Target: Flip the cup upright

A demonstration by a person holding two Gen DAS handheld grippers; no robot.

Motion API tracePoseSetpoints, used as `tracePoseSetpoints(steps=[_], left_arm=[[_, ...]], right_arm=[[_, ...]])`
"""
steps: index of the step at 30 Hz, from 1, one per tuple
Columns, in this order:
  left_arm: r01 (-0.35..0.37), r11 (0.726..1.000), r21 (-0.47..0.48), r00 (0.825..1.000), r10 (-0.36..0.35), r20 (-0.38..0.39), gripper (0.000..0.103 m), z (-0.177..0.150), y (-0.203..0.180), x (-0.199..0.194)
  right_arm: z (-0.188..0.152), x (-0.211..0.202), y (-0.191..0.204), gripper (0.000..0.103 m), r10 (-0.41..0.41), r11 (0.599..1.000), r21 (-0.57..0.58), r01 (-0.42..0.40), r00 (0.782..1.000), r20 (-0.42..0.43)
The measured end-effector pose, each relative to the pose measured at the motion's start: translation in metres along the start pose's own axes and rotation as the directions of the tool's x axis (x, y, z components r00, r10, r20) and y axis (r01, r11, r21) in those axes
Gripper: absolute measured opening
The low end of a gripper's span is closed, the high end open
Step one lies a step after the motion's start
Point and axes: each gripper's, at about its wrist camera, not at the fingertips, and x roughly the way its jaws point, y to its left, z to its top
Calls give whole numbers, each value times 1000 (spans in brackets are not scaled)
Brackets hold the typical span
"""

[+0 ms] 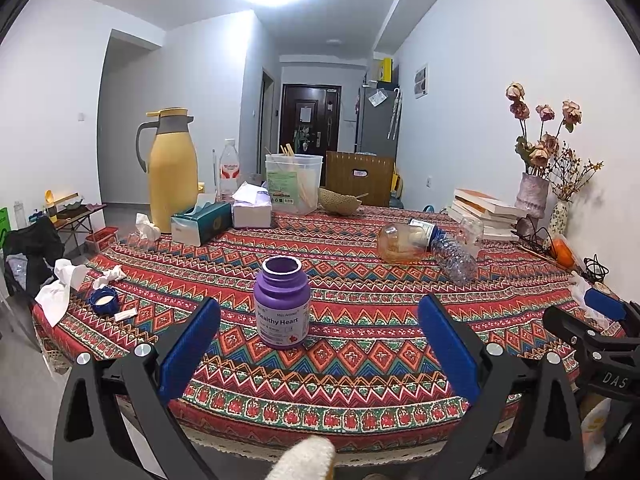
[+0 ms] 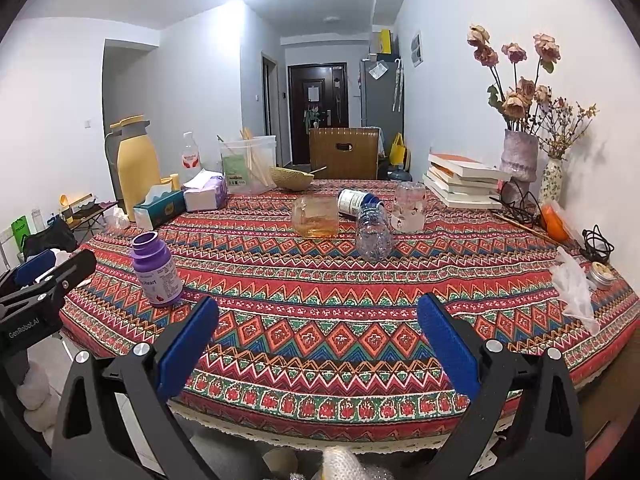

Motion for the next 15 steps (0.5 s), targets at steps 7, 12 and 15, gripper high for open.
tracePoseSetpoints(steps=[7,12,15], left_arm=[[3,1000,12,1000,-3,-9,96,1,-2,-3],[-5,1000,12,1000,5,4,96,3,-4,-9],[-6,1000,21,1000,6,7,96,5,-5,-12]], right_arm=[[0,-1,1,96,-5,1000,0,5,1000,-15],[0,-3,2,96,-3,1000,-3,3,1000,-24],[1,-4,4,96,-1,1000,-7,0,1000,-27]])
